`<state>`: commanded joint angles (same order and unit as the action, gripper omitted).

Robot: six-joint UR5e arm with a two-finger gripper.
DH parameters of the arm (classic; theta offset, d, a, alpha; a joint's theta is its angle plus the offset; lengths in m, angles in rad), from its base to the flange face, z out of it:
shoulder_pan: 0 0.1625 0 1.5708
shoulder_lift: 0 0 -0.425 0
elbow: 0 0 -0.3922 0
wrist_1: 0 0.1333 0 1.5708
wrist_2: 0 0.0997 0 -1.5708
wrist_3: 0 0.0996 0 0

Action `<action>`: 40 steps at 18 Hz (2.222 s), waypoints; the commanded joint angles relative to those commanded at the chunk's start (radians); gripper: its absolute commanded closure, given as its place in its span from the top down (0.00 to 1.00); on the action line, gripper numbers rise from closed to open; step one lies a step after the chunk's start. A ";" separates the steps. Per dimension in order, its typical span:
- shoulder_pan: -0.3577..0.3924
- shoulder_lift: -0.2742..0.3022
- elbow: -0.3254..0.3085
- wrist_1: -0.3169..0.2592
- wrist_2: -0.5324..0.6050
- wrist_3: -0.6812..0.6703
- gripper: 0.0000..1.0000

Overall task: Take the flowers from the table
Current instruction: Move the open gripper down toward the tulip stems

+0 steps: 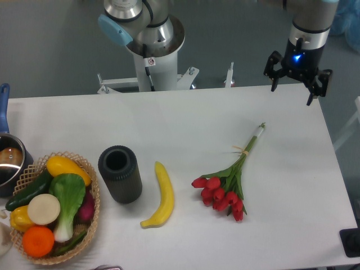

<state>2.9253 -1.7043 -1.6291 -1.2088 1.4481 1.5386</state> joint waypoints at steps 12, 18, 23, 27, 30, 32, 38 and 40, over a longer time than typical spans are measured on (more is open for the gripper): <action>-0.032 0.006 -0.118 0.170 -0.061 -0.104 1.00; -0.034 -0.014 -0.147 0.204 -0.092 -0.192 1.00; -0.044 -0.070 -0.149 0.178 -0.101 -0.180 1.00; -0.077 -0.158 -0.121 0.176 -0.101 -0.178 1.00; -0.081 -0.187 -0.114 0.176 -0.107 -0.178 1.00; -0.089 -0.205 -0.121 0.178 -0.139 -0.181 1.00; -0.107 -0.233 -0.129 0.187 -0.167 -0.190 1.00; -0.135 -0.255 -0.129 0.190 -0.166 -0.190 1.00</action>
<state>2.7905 -1.9588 -1.7579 -1.0186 1.2824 1.3484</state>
